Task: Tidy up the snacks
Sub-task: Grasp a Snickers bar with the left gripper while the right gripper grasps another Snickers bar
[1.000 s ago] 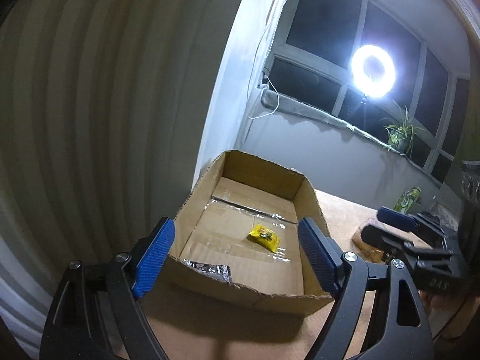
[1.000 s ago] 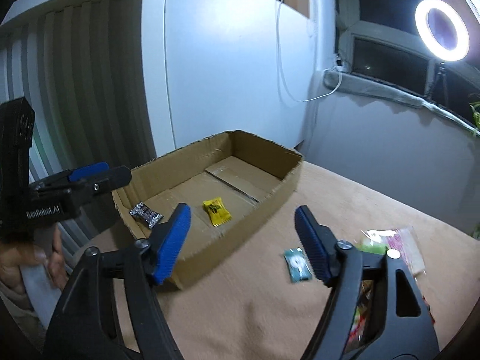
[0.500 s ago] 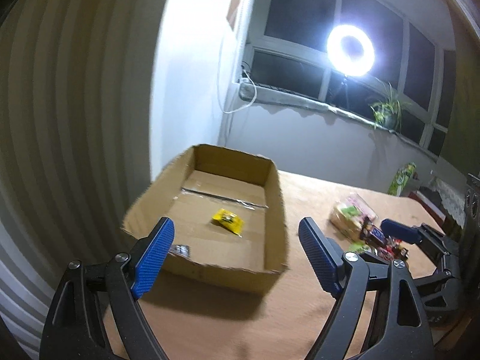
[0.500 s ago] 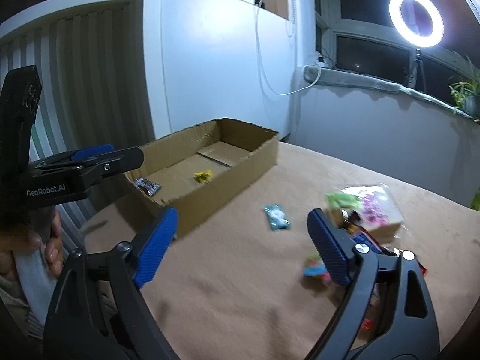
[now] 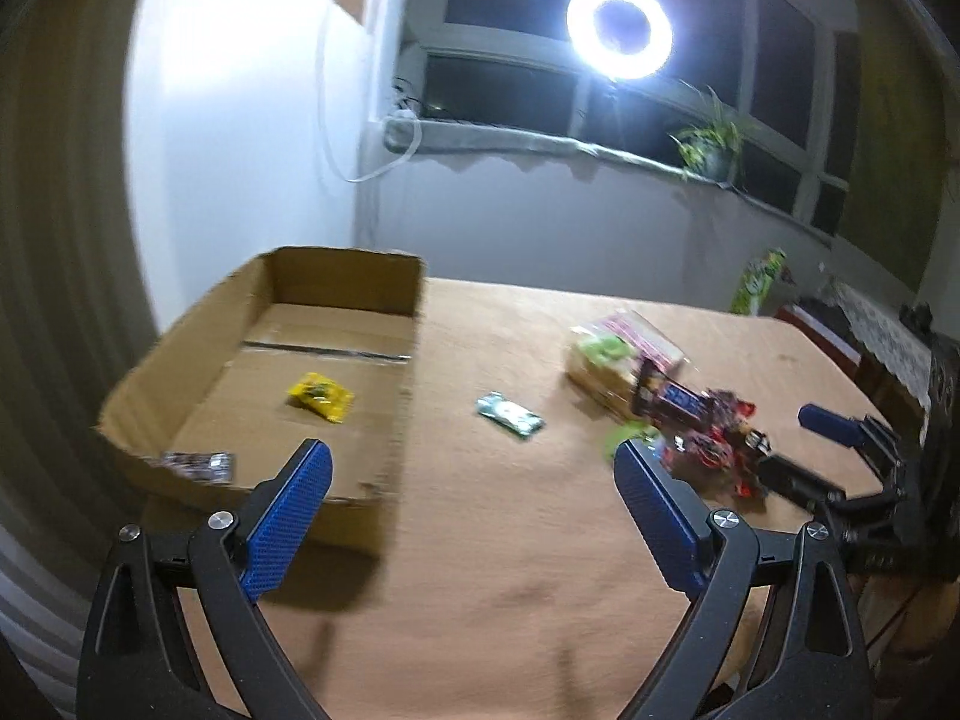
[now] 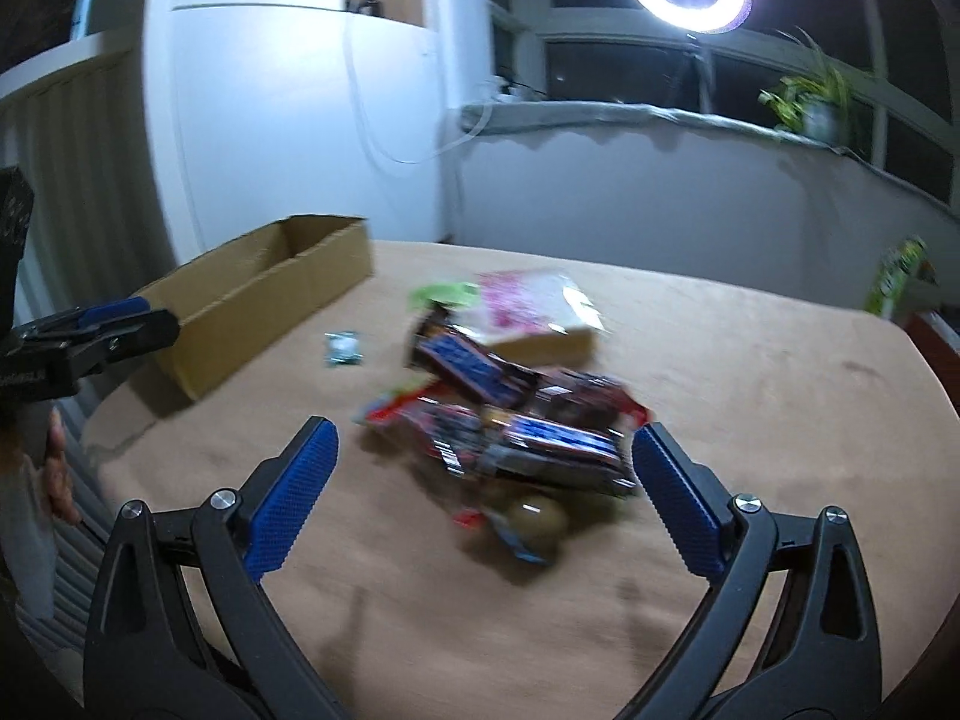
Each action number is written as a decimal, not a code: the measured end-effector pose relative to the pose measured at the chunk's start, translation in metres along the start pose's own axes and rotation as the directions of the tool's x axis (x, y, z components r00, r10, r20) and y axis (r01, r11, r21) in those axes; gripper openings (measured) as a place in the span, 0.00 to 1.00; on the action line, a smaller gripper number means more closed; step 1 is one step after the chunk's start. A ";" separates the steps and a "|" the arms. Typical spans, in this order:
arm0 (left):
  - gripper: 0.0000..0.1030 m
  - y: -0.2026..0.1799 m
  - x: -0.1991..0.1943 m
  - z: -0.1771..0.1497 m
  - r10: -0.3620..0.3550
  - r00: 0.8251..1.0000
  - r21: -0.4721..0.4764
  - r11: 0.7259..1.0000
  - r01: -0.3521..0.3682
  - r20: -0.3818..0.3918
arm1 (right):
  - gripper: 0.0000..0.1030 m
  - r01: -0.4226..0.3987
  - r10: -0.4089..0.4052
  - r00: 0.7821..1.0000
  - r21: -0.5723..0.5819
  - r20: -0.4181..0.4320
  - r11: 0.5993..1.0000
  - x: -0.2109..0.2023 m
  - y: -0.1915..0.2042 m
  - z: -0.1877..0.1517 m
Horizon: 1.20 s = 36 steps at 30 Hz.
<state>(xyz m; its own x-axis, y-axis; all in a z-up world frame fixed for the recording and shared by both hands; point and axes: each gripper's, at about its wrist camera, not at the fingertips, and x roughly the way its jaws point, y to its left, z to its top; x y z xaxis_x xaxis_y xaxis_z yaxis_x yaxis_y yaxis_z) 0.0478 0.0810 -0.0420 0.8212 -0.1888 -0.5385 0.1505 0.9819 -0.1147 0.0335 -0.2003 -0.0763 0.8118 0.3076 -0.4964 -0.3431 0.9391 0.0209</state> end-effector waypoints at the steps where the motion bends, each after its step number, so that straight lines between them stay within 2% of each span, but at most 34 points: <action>1: 0.92 -0.006 0.003 -0.001 -0.005 1.000 0.013 1.000 0.005 -0.006 | 0.98 0.008 -0.008 1.000 0.011 -0.006 1.000 -0.001 -0.008 -0.002; 7: 0.92 -0.038 0.019 0.002 -0.070 0.997 0.058 0.996 0.072 -0.035 | 0.98 -0.001 0.003 1.000 0.059 -0.028 0.998 0.003 -0.031 -0.008; 11: 0.92 -0.058 0.036 0.009 -0.105 0.993 0.095 0.989 0.110 -0.056 | 0.98 -0.063 0.073 0.995 0.131 -0.071 0.989 0.015 -0.044 -0.010; 14: 0.92 -0.072 0.056 0.017 -0.140 0.987 0.113 0.982 0.149 -0.081 | 0.98 -0.036 0.048 0.993 0.107 -0.109 0.994 0.026 -0.043 -0.010; 19: 0.92 -0.087 0.090 0.024 -0.193 0.970 0.107 0.972 0.209 -0.146 | 0.98 -0.080 0.110 0.982 0.187 -0.156 0.979 0.042 -0.055 -0.006; 23: 0.92 -0.093 0.106 0.026 -0.244 0.951 0.091 0.960 0.264 -0.191 | 0.98 -0.103 0.140 0.974 0.201 -0.177 0.974 0.050 -0.057 -0.003; 24: 0.92 -0.095 0.109 0.027 -0.255 0.947 0.092 0.957 0.277 -0.197 | 0.97 -0.118 0.155 0.972 0.203 -0.175 0.972 0.051 -0.057 -0.002; 26: 0.92 -0.096 0.112 0.028 -0.267 0.942 0.093 0.952 0.290 -0.205 | 0.78 -0.130 0.166 0.971 0.203 -0.174 0.971 0.052 -0.056 -0.001; 29: 0.92 -0.097 0.114 0.027 -0.249 0.946 0.103 0.956 0.275 -0.208 | 0.73 -0.133 0.169 0.971 0.207 -0.168 0.969 0.050 -0.058 -0.003; 30: 0.89 -0.096 0.115 0.027 -0.247 0.946 0.103 0.957 0.273 -0.211 | 0.72 -0.137 0.173 0.972 0.210 -0.162 0.968 0.049 -0.059 -0.002; 33: 0.62 -0.098 0.119 0.024 -0.249 0.939 0.102 0.955 0.279 -0.238 | 0.63 -0.155 0.187 0.971 0.210 -0.146 0.965 0.045 -0.059 -0.002; 35: 0.55 -0.100 0.119 0.021 -0.260 0.932 0.109 0.950 0.294 -0.251 | 0.62 -0.156 0.186 0.972 0.200 -0.143 0.967 0.043 -0.057 -0.001; 36: 0.54 -0.103 0.118 0.020 -0.250 0.936 0.122 0.950 0.287 -0.249 | 0.61 -0.156 0.186 0.972 0.197 -0.141 0.968 0.042 -0.057 -0.001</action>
<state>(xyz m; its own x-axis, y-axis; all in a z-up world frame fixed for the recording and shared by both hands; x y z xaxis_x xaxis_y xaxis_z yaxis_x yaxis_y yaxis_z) 0.1402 -0.0418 -0.0770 0.5935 -0.4257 -0.6830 0.4458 0.8805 -0.1614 0.0871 -0.2414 -0.0989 0.6591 0.4518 -0.6012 -0.3654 0.8911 0.2690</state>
